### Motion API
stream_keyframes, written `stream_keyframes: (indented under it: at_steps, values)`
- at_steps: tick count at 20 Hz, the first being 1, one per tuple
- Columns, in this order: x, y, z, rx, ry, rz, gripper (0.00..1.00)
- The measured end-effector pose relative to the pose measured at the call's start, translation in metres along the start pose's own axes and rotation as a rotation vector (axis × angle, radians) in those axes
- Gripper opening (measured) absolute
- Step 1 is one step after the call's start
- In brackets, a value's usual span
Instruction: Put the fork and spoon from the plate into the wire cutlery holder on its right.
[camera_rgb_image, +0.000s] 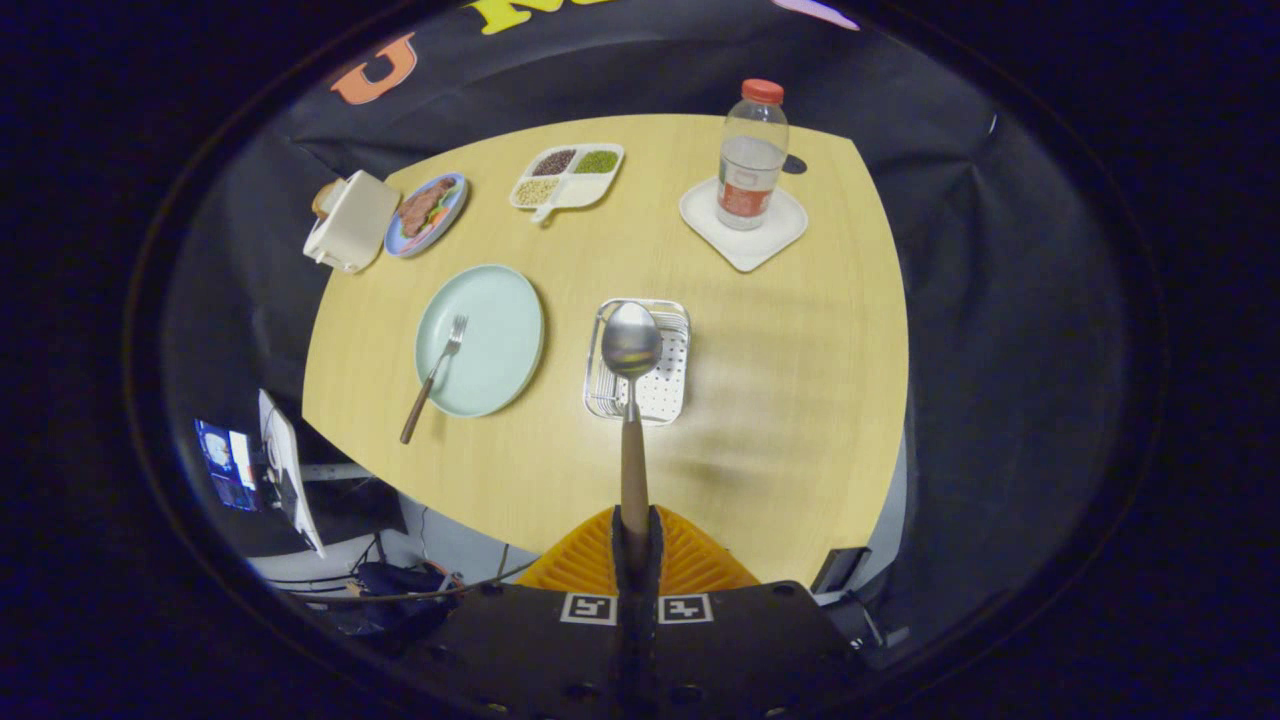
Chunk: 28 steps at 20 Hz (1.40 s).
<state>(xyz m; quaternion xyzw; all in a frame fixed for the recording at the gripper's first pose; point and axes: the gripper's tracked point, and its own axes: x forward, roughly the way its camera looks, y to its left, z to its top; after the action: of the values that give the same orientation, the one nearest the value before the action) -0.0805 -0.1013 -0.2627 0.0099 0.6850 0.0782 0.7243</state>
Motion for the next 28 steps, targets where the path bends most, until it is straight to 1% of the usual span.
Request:
stream_keyframes:
  at_steps: [2, 5, 10, 11, 12, 14, 15, 19, 20, 24, 28]
  values:
    - [0.005, -0.003, -0.003, 0.031, 0.029, 0.012, 0.0]
    - [0.013, -0.003, -0.004, 0.055, 0.054, 0.007, 0.0]
    - [0.016, 0.002, 0.006, 0.101, 0.056, 0.021, 0.02]
    - [0.016, 0.0, 0.01, 0.11, 0.048, 0.011, 0.07]
    - [0.015, 0.001, 0.014, 0.114, 0.037, 0.016, 0.08]
    - [0.016, 0.004, 0.019, 0.113, 0.015, 0.01, 0.12]
    - [0.012, 0.009, 0.022, 0.112, 0.003, 0.02, 0.12]
    - [0.002, 0.014, 0.035, 0.069, -0.058, -0.015, 0.93]
    - [-0.001, 0.018, 0.039, 0.067, -0.074, -0.021, 0.98]
    - [-0.012, 0.04, 0.058, 0.07, -0.146, -0.036, 0.97]
    - [-0.017, 0.08, 0.063, 0.039, -0.161, -0.02, 0.96]
